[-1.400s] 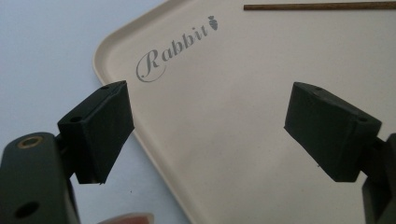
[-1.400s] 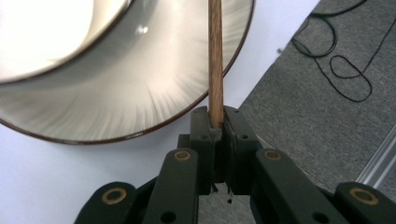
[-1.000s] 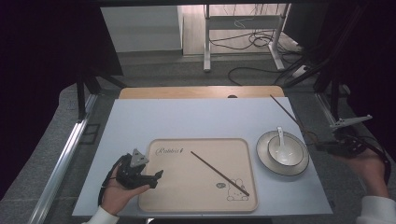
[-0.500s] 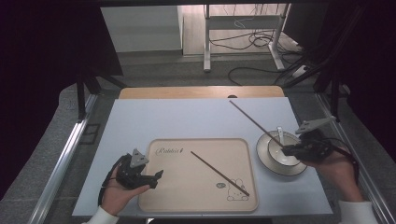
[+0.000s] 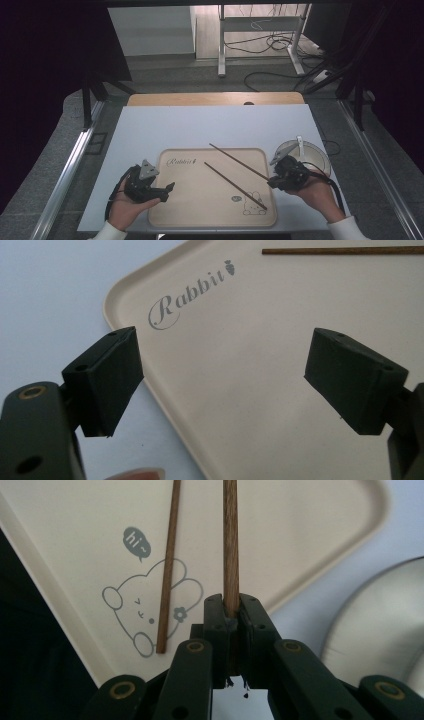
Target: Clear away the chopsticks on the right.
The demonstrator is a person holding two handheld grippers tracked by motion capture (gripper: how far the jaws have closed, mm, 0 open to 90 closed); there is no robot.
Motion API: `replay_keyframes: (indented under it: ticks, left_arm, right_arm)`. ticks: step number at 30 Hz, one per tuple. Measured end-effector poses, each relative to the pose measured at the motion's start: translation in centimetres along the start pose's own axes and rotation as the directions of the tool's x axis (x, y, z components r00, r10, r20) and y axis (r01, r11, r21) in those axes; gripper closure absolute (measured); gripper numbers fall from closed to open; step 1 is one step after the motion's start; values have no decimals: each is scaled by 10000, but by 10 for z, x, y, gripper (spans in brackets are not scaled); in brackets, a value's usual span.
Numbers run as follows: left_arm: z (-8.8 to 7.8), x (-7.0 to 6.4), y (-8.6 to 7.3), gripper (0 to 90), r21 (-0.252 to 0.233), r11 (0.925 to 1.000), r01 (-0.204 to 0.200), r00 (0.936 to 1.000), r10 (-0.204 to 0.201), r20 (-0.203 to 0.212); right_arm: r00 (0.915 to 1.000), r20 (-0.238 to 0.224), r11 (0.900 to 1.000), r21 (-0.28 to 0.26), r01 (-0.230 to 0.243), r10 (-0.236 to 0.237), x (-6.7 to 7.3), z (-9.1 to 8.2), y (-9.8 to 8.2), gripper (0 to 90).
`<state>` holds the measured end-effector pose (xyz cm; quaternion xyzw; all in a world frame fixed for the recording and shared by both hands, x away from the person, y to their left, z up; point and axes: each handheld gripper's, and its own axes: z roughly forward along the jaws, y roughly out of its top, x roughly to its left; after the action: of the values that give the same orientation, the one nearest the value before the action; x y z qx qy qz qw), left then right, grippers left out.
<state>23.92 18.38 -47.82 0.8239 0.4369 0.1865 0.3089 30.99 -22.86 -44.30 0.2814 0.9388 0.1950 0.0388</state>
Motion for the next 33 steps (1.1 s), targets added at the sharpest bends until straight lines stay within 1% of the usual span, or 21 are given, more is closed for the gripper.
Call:
replay_keyframes:
  ticks: [2, 4, 6, 10, 12, 15, 16, 19, 21, 22, 24, 26, 27, 29, 31, 32, 33]
  left_arm:
    - [0, 0, 0, 154, 17, 10000, 4, 10000, -4, 2]
    - [0, 0, 0, 154, 12, 10000, -3, 10000, 3, 12]
    - [1, 0, 0, 154, -6, 10000, 22, 10000, -22, 18]
    - [0, 0, 0, 154, 12, 10000, -15, 10000, 15, 16]
    - [0, 0, 0, 154, 11, 10000, -10, 10000, 10, 11]
    - [0, 0, 0, 154, 53, 10000, -50, 10000, 50, 11]
    - [1, 0, 0, 154, 56, 10000, -41, 10000, 41, 18]
    - [1, 0, 0, 153, 58, 10000, -42, 10000, 42, 8]
    - [0, 0, 0, 154, 47, 10000, -47, 10000, 47, -6]
    - [0, 0, 0, 154, 57, 10000, -45, 10000, 45, -19]
    - [0, 0, 0, 153, 40, 10000, -50, 10000, 50, -13]
    - [0, 0, 0, 154, 41, 10000, -48, 10000, 48, -18]
    - [0, 0, 1, 154, 37, 10000, -44, 10000, 44, -26]
    - [0, 0, 1, 153, 25, 10000, 5, 10000, -5, -24]
    - [-1, 1, 1, 153, -12, 10000, 25, 10000, -25, -30]
    - [-1, 1, 0, 153, -27, 10000, 27, 10000, -27, -22]
    - [-1, 1, 0, 153, -40, 10000, 38, 10000, -38, -10]
  right_arm:
    - [10000, -44, 9996, 298, -28, 29, 3, 11, 1, 825]
    - [10000, 18, 9979, 647, 8, -9, 5, 21, 1, 825]
    - [10000, 24, 9967, 813, -60, 59, 6, 27, 2, 825]
    - [9999, 99, 9933, 1154, 47, -59, 11, 37, 3, 824]
    - [10000, 54, 9927, 1206, 58, -65, 12, 39, 3, 823]
    - [9997, 33, 9889, 1468, 225, -233, 15, 44, 4, 817]
    - [9996, -15, 9883, 1503, 276, -277, 16, 45, 4, 805]
    - [9993, -208, 9854, 1667, 334, -304, 20, 45, 4, 712]
    - [9988, -230, 9875, 1507, 452, -422, 22, 42, 5, 684]
    - [9986, -267, 9900, 1322, 491, -460, 23, 39, 7, 660]
    - [9979, -66, 9958, 653, 648, -645, 26, 31, 13, 592]
    - [9973, -93, 9973, 25, 729, -729, 30, 28, 21, 525]
    - [9972, -109, 9967, -327, 742, -746, 33, 27, 27, 490]
    - [9968, -238, 9925, -973, 739, -765, 38, 28, 42, 453]
    - [9954, -558, 9887, -1330, 695, -775, 42, 35, 59, 435]
    - [9946, -682, 9880, -1385, 678, -778, 44, 41, 71, 434]
    - [9941, -735, 9883, -1361, 688, -793, 44, 45, 78, 440]
